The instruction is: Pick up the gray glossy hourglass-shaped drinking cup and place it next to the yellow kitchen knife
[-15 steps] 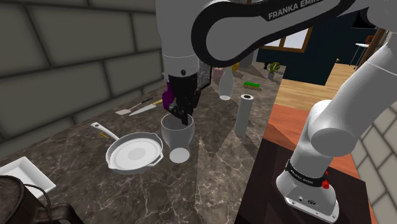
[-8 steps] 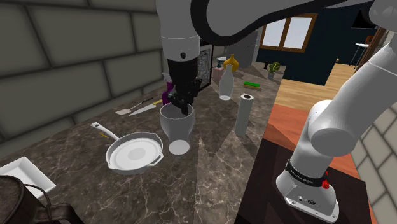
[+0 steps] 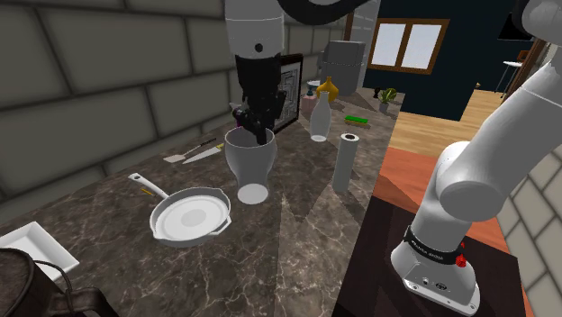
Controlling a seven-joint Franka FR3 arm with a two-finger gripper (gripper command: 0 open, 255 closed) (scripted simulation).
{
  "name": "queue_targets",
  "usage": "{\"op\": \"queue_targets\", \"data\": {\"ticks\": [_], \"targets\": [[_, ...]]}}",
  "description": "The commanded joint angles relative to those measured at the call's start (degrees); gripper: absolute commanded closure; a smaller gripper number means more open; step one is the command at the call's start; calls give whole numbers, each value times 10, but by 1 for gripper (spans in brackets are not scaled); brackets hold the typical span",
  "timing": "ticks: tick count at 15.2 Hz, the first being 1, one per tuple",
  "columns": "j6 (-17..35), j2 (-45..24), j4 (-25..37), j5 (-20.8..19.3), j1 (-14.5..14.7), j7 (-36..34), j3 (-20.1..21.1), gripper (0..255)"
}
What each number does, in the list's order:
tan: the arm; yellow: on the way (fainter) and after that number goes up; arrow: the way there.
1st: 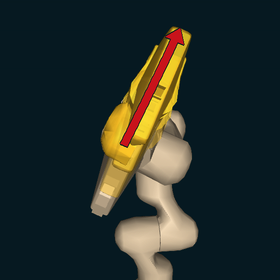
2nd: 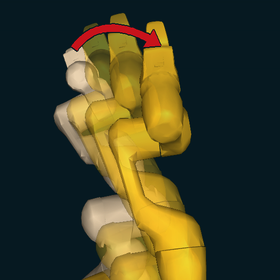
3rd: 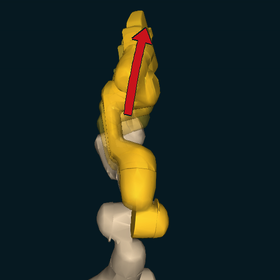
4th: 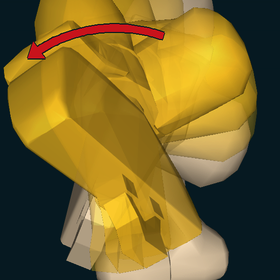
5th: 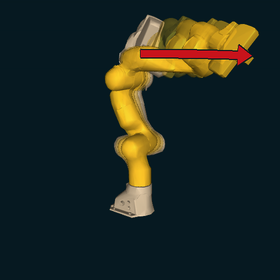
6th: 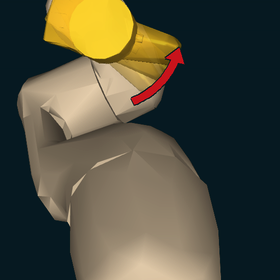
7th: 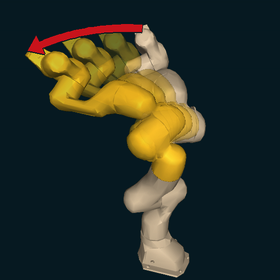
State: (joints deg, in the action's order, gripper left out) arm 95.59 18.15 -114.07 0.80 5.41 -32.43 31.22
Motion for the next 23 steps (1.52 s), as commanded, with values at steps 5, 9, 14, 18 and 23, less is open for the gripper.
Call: {"op": "queue_targets", "data": {"ticks": [5, 9, 14, 18, 23], "targets": [[-44, -6, 50, -3, -2, 2, -1, 255], [-36, -49, 82, -30, -24, 35, -20, 255], [-31, -113, 138, -65, -49, 72, -40, 255], [-34, -173, 198, -93, -65, 99, -54, 255], [-50, -258, 296, -129, -77, 130, -69, 255]]}}
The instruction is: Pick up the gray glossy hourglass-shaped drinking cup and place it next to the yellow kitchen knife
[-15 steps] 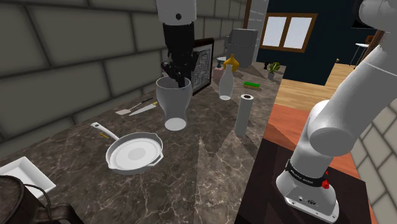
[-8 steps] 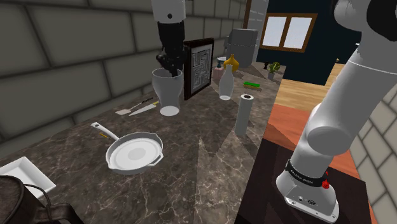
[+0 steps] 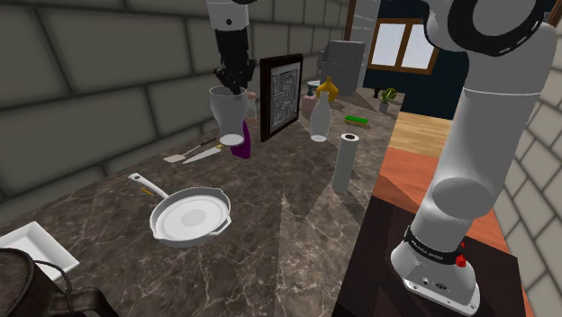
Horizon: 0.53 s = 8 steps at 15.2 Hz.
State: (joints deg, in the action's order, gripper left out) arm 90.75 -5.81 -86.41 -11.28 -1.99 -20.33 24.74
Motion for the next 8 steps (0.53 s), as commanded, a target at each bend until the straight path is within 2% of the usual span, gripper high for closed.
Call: {"op": "queue_targets", "data": {"ticks": [1, 5, 8], "targets": [[-6, -37, 43, -15, -5, 15, -7, 255], [-35, -121, 155, -45, -4, 42, -19, 255], [-72, -199, 270, -70, 6, 66, -30, 255]]}}
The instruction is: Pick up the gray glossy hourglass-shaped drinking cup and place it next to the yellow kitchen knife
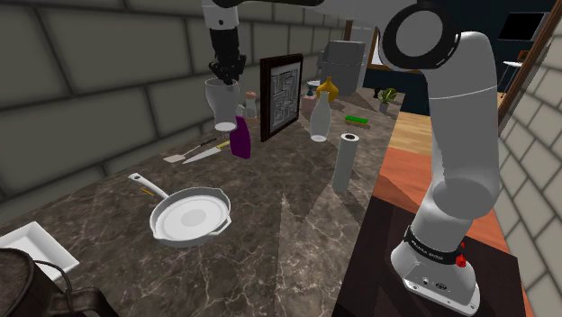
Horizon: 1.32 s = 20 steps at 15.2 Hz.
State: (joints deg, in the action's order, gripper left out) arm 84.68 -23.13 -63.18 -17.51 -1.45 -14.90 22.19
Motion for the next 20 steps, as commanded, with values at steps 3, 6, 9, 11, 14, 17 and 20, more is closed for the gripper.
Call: {"op": "queue_targets", "data": {"ticks": [3, 6, 9, 11, 14, 17, 20], "targets": [[-43, -97, 145, -27, 16, 34, -16, 255], [-6, -76, 86, -20, 2, 27, -13, 255], [26, -62, 38, -16, -8, 21, -11, 255], [46, -54, 10, -14, -13, 18, -11, 255], [74, -46, -27, -11, -20, 13, -10, 255], [100, -40, -59, -10, -25, 8, -10, 255], [125, -36, -88, -10, -29, 4, -10, 255]]}}
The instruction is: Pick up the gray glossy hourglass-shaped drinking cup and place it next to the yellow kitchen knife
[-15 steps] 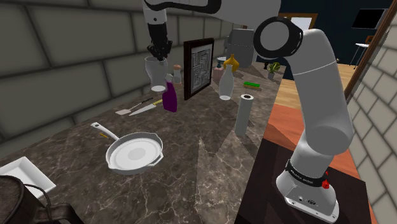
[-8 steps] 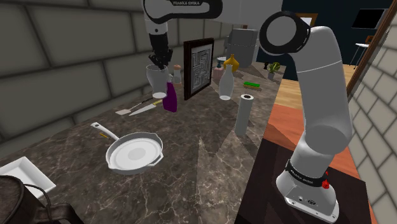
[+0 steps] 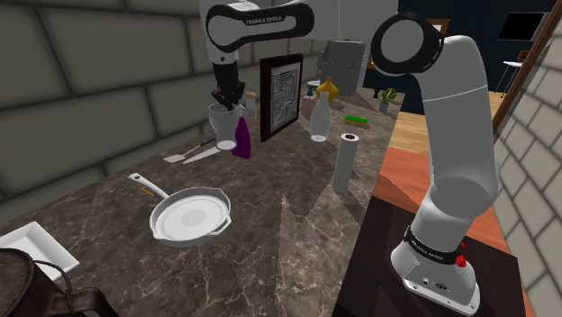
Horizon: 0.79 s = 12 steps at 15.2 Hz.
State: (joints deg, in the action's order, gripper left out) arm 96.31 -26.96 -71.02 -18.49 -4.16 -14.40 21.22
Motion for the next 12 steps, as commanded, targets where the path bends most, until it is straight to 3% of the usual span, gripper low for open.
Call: {"op": "queue_targets", "data": {"ticks": [1, 12], "targets": [[17, 3, -19, 0, -3, -2, 0, 255], [98, 0, -101, -5, -12, -18, -3, 255]]}}
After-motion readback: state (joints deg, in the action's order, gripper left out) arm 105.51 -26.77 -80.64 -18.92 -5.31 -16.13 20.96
